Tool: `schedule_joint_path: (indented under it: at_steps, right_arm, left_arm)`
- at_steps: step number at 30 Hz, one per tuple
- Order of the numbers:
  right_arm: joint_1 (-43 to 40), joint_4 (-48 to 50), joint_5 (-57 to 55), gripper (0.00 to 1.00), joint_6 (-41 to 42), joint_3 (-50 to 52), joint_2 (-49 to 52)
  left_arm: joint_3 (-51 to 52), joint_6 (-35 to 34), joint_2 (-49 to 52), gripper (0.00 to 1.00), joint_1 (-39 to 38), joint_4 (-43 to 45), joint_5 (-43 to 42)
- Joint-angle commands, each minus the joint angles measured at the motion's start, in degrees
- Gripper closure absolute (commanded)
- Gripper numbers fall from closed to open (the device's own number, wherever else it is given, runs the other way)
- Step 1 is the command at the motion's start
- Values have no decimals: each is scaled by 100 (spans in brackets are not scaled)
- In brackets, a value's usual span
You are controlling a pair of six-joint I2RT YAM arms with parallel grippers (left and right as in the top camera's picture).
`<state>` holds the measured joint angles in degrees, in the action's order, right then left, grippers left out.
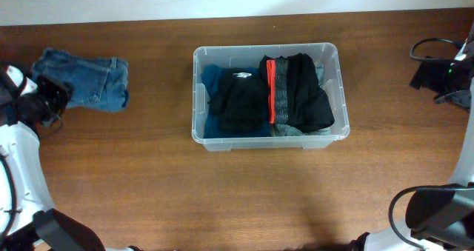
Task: Pack container
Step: 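Grasp the blue jeans with the left gripper and lift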
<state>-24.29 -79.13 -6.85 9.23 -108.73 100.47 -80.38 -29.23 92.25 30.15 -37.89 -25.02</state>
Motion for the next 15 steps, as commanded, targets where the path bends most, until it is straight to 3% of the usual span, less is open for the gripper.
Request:
schedule_joint_path:
  at_steps: [1, 9, 15]
  right_arm:
    - [-15, 2, -72, 2, 72, 7, 20]
    - [-15, 2, -72, 2, 72, 7, 20]
    - [-15, 2, -72, 2, 72, 7, 20]
  left_arm:
    - [-612, -160, -385, 99, -17, 146, -295]
    - [-785, -164, -385, 99, -17, 1322, -1207]
    - [-785, -732, -385, 99, -17, 2020, -1394]
